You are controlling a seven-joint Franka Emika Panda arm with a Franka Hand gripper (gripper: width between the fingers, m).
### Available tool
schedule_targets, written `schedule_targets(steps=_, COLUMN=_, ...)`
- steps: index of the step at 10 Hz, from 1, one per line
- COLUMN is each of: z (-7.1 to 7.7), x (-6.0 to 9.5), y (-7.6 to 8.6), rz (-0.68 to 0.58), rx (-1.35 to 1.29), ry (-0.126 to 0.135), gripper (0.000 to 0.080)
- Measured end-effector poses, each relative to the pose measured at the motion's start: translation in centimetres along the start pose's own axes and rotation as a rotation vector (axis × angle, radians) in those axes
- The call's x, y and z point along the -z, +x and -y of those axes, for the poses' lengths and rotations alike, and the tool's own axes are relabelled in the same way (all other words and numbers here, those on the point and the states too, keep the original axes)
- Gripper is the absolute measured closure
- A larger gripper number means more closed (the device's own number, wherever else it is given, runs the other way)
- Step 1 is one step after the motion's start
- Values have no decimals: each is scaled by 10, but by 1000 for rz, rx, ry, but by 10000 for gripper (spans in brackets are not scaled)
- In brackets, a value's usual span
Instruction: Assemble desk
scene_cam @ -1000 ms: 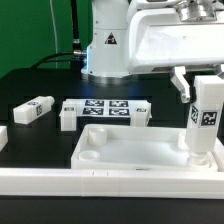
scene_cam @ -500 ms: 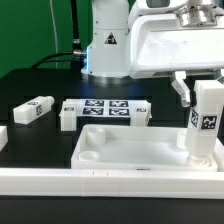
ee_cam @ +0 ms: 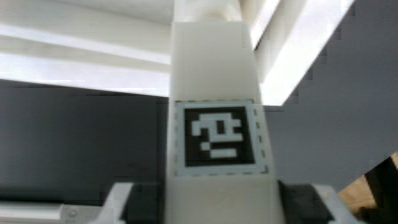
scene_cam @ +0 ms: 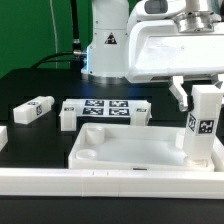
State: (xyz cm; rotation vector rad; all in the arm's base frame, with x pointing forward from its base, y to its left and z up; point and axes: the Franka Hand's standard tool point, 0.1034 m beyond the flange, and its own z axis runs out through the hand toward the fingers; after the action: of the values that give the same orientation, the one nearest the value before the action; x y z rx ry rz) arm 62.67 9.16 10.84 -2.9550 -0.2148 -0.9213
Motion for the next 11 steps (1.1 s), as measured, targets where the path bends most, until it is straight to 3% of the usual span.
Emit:
schedule_targets(steps=2, z=0, x=0, y=0, rz=-41, rx=2, ry=-11, gripper=509)
schedule_targets(steps=3, z=0, x=0, y=0, rz=-38, rx=2, ry=-11, gripper=408)
schedule_targets(steps=4, z=0, x=0, y=0, rz=-38, rx=2, ry=-11, gripper=408)
schedule_targets(steps=5, z=0, x=0, y=0, rz=-38, rx=2, ry=-11, gripper=257)
schedule_targets(steps=6, z=0, x=0, y=0, rz=-38, rx=2, ry=-11, gripper=182)
schedule_targets(steps=9, z=-2, x=1, y=1, rz=-35, rx=1, ry=-11, gripper=151)
schedule_targets(steps=11, z=-3, x=13, y=13, rz=-11, rx=-2, ry=1, gripper=151)
